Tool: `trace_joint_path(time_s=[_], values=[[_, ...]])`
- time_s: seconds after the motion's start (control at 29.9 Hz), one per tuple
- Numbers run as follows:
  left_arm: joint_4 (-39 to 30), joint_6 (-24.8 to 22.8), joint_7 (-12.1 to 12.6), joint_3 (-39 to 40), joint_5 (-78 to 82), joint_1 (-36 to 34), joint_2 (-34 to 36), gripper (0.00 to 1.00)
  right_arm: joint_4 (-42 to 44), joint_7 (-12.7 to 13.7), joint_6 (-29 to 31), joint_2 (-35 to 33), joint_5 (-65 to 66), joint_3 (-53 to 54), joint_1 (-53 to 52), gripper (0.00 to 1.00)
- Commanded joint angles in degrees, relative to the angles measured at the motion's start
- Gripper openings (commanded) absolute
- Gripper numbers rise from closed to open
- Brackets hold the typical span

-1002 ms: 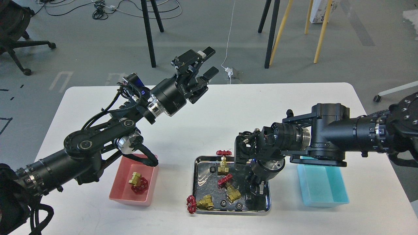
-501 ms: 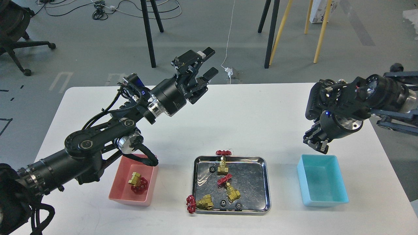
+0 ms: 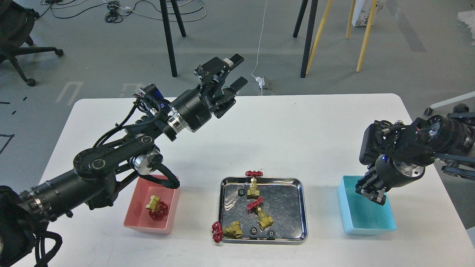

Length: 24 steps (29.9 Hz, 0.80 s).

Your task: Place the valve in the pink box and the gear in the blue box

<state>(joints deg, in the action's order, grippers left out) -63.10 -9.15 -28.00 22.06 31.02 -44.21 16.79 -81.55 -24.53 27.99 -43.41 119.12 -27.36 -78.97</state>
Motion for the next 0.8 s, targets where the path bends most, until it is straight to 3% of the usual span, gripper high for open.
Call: trace_joint_path(time_s=[0.0, 0.17, 0.23, 0.4, 0.57, 0.77], values=[[0.08, 0.01, 0.0, 0.0, 0.0, 0.0, 0.0, 0.72, -0.01, 1.59, 0.01, -0.01, 0.06, 0.03, 0.84, 0.15], [0.34, -0.08, 0.0, 0.0, -0.08, 0.0, 0.0, 0.72, 0.08, 3.43, 0.01, -0.71, -0.64, 1.17, 2.77, 0.41], [0.34, 0.0, 0.0, 0.0, 0.0, 0.0, 0.0, 0.72, 0.08, 4.57, 0.01, -1.06, -0.9, 2.04, 3.47, 0.57], [0.69, -0.08, 0.0, 0.0, 0.0, 0.0, 0.0, 0.72, 0.08, 4.93, 0.01, -2.99, -1.43, 6.17, 5.4, 0.79], [0.78, -0.08, 0.0, 0.0, 0.0, -0.09, 0.0, 0.73, 1.39, 5.02, 0.01, -3.96, -10.38, 16.87, 6.72, 0.86], [0.78, -0.52, 0.0, 2.54, -0.17, -0.35, 0.27, 0.73, 13.67, 4.93, 0.01, -3.53, -27.32, 37.43, 9.8, 0.86]])
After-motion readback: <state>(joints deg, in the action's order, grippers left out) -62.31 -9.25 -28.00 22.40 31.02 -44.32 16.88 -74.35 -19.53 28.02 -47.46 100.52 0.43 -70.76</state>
